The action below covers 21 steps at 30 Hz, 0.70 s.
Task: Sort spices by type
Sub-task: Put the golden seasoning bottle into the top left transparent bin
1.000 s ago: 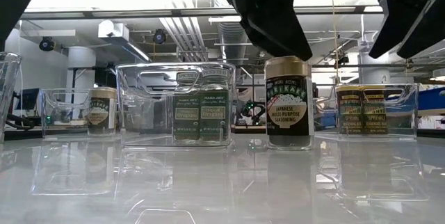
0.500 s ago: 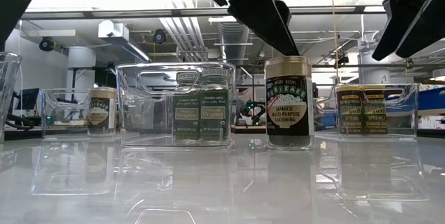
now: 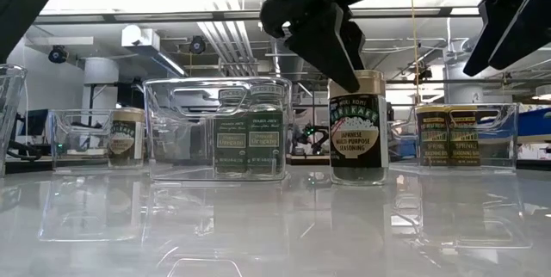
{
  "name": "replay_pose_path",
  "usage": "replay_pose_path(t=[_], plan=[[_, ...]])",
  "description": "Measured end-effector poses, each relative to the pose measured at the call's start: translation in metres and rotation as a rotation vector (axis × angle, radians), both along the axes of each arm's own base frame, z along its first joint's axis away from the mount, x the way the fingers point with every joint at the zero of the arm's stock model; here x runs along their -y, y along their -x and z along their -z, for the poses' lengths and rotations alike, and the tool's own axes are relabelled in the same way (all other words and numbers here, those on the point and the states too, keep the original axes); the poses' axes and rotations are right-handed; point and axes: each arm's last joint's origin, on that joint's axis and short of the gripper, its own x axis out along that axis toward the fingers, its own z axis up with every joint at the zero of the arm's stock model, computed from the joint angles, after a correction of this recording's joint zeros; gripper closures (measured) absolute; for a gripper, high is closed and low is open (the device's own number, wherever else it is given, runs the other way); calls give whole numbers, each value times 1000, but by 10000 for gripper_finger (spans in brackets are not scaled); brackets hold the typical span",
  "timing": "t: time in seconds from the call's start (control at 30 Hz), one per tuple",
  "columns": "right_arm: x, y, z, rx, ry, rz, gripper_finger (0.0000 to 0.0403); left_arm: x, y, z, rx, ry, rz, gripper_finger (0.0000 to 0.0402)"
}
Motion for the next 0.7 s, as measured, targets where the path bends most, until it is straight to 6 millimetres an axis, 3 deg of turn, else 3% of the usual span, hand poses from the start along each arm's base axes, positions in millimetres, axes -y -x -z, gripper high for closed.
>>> replay_pose_path(t=[0.37, 0.7], plan=[[0, 0, 0, -3, 7, -7, 24, -4, -1, 3, -11, -1, -8, 102], [0, 0, 0, 0, 7, -4, 24, -2, -2, 2, 13, 1, -4, 97]])
